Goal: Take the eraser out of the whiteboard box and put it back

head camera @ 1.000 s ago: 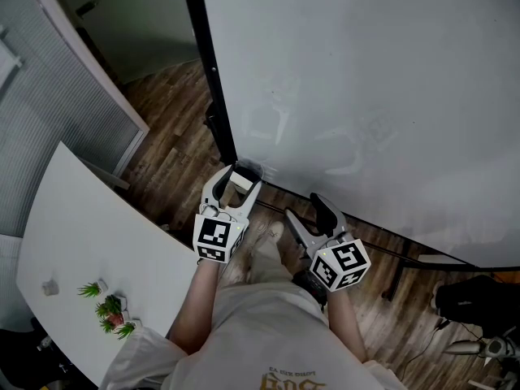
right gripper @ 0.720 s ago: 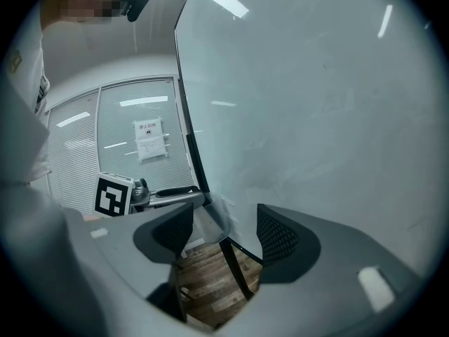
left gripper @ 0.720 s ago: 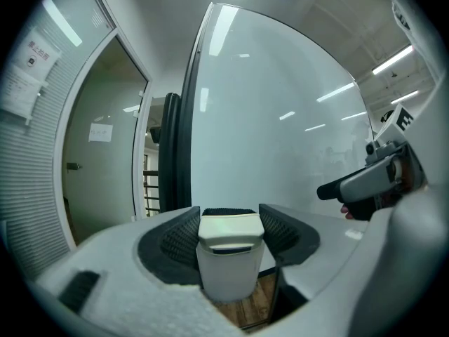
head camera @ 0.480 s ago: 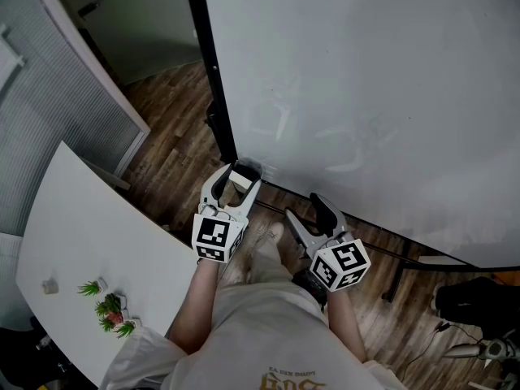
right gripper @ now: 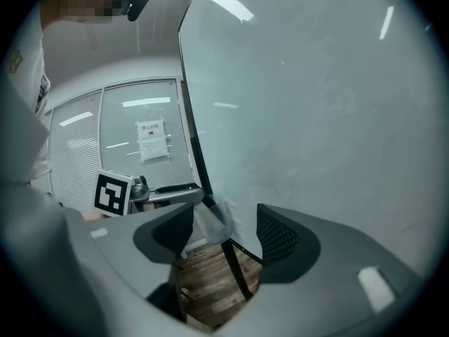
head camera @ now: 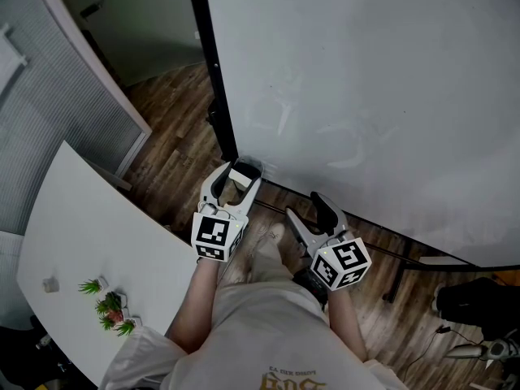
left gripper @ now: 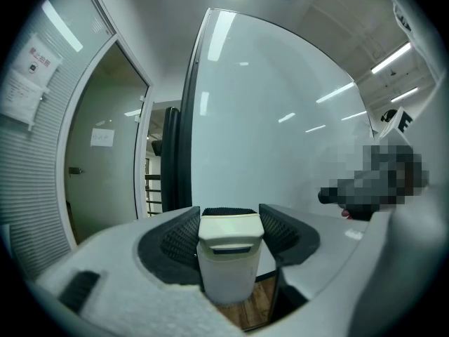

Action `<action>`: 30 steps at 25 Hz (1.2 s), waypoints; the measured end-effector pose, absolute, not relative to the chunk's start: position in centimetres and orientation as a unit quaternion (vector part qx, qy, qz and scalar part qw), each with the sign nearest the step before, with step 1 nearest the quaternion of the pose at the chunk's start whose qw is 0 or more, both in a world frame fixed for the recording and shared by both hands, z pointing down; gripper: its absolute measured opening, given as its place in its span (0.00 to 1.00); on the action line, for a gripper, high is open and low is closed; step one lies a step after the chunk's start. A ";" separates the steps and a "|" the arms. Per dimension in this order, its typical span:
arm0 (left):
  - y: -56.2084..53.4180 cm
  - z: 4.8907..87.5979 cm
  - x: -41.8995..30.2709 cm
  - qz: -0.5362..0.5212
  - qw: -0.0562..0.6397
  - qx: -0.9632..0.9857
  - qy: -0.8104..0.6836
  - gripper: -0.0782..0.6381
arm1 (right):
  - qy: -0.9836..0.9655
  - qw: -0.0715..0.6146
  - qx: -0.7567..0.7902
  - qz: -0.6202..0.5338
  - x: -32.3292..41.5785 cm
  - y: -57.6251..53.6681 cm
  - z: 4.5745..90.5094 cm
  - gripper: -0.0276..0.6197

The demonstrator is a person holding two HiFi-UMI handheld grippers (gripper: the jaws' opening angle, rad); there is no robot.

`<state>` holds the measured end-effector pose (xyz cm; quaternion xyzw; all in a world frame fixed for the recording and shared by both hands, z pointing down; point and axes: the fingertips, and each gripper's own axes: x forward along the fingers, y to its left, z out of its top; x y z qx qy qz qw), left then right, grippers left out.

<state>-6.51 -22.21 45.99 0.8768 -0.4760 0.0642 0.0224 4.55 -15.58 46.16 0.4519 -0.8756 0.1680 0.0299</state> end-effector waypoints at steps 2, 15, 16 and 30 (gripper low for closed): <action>-22.1 45.7 -6.5 0.064 0.020 0.877 -0.477 0.47 | -0.876 0.029 0.452 0.167 4.6 -15.5 46.1 0.48; -21.5 45.0 -6.8 0.053 0.018 0.874 -0.482 0.47 | -0.875 0.022 0.457 0.158 5.1 -14.7 45.6 0.48; -21.4 44.9 -6.9 0.052 0.018 0.874 -0.483 0.47 | -0.875 0.021 0.458 0.156 5.1 -14.7 45.5 0.48; -20.4 43.1 -7.5 0.033 0.013 0.874 -0.485 0.47 | -0.875 0.012 0.462 0.145 4.8 -14.1 44.6 0.48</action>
